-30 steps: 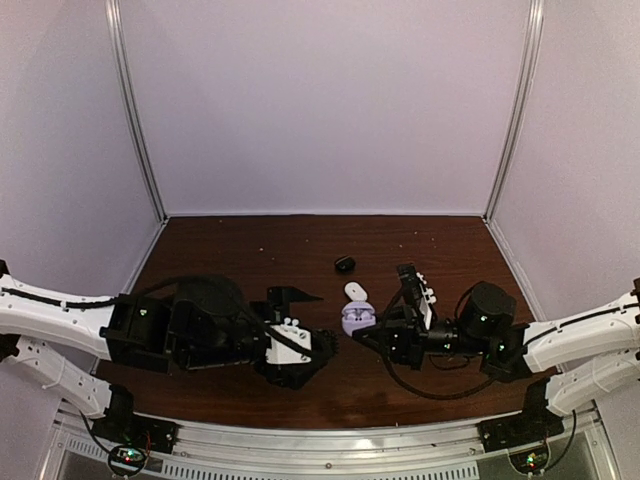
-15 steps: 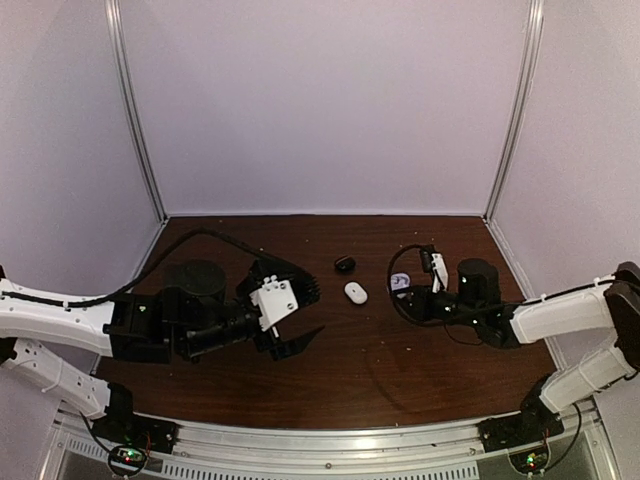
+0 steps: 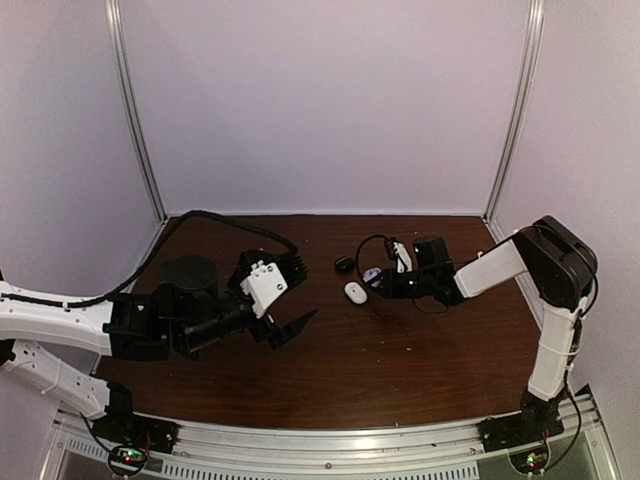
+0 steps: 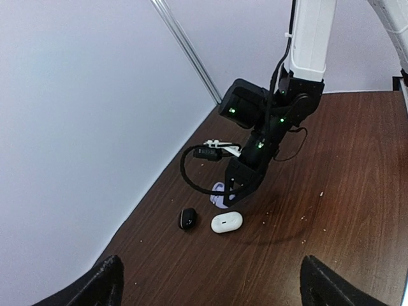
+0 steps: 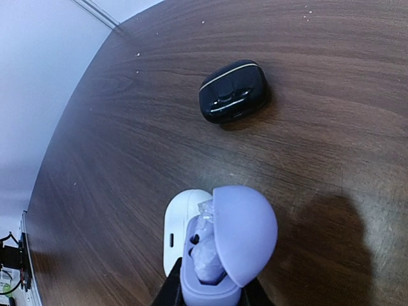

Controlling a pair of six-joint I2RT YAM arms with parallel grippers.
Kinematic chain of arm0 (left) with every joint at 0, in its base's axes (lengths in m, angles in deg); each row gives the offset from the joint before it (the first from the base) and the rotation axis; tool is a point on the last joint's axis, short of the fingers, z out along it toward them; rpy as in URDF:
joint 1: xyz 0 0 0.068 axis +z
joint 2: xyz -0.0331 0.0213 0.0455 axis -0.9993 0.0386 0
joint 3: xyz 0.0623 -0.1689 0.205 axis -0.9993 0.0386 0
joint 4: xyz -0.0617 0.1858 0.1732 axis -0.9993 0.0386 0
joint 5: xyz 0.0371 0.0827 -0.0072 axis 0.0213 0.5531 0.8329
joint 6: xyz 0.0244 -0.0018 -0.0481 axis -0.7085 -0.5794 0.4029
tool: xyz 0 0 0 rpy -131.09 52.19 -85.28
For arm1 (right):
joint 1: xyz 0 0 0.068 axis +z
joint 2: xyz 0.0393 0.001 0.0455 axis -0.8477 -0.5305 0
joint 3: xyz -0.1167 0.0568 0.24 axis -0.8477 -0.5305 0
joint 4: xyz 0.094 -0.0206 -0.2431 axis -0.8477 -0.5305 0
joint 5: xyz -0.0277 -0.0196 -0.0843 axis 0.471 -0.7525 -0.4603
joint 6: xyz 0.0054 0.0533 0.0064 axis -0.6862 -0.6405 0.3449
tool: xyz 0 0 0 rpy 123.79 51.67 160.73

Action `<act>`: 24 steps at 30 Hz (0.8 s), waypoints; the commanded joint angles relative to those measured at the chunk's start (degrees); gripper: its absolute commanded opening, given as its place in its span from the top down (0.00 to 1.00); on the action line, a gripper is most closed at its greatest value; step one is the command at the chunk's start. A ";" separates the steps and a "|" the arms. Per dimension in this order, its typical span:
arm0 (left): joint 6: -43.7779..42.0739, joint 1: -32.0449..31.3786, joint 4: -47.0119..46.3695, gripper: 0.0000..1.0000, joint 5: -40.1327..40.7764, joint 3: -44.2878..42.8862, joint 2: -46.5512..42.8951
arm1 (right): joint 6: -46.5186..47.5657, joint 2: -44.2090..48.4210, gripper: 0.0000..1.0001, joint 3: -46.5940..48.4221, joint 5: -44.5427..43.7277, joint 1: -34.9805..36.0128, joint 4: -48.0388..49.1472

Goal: Insert the wireless bluetooth earbuds into the charging case
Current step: Place the charging case with the earbuds at the center of the board.

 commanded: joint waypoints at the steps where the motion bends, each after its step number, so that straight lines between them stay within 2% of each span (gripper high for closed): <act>1: 2.02 0.49 -3.83 0.02 1.37 1.20 -2.13 | 2.41 -3.71 0.90 5.38 1.64 -1.07 -5.00; 4: 1.86 0.53 -3.58 0.02 1.62 1.22 -2.16 | 3.09 -6.81 0.89 8.89 2.27 -1.49 -7.41; 8: 2.45 0.63 -2.97 0.02 2.31 0.88 -1.89 | 3.80 -8.84 0.79 11.78 1.96 -1.62 -9.88; 15: 10.01 3.78 3.87 0.02 4.16 -3.54 0.18 | 5.68 -6.75 0.44 11.65 -0.11 -2.68 -13.82; 20: 18.33 10.02 6.60 0.02 -0.61 -5.18 -0.23 | 6.87 0.16 0.21 6.36 -2.83 -4.36 -14.45; 23: 22.68 15.55 7.62 0.02 -5.43 -6.11 -0.15 | 7.67 5.64 0.01 2.89 -4.60 -5.48 -14.61; 24: 24.31 17.78 8.32 0.02 -8.03 -6.53 0.18 | 7.81 7.55 0.00 1.94 -5.66 -5.70 -15.12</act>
